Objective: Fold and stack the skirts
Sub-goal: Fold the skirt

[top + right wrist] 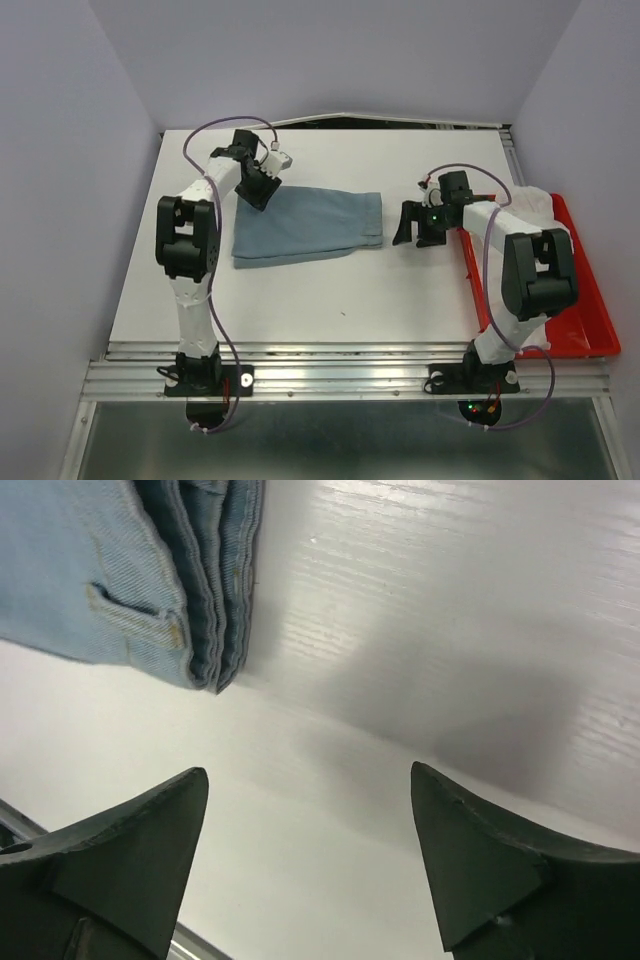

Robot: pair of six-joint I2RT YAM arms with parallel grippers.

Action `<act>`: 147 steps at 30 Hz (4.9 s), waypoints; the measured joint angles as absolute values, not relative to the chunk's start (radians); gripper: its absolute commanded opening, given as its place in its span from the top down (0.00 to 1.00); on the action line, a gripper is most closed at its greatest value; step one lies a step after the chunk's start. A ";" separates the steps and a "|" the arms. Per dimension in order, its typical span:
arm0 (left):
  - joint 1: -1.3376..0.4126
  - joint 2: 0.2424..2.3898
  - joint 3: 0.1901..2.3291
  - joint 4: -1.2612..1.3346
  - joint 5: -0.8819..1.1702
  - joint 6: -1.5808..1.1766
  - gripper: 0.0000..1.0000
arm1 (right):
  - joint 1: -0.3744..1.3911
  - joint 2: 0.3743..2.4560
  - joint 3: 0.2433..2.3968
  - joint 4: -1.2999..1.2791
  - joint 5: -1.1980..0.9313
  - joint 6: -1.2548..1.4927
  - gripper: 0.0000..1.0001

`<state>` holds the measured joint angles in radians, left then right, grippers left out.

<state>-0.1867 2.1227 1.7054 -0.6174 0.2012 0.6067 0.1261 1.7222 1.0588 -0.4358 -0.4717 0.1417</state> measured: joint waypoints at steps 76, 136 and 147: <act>-0.724 0.640 0.228 -0.167 0.429 1.419 0.02 | 0.622 1.454 0.949 -0.455 -0.344 -0.365 0.34; -1.188 1.088 0.636 -0.276 0.263 0.817 1.00 | 0.558 1.946 1.470 -0.393 -0.525 -0.104 0.18; -1.175 1.105 0.877 -0.545 0.624 0.720 1.00 | 0.511 2.267 1.865 -0.431 -0.453 -0.130 0.41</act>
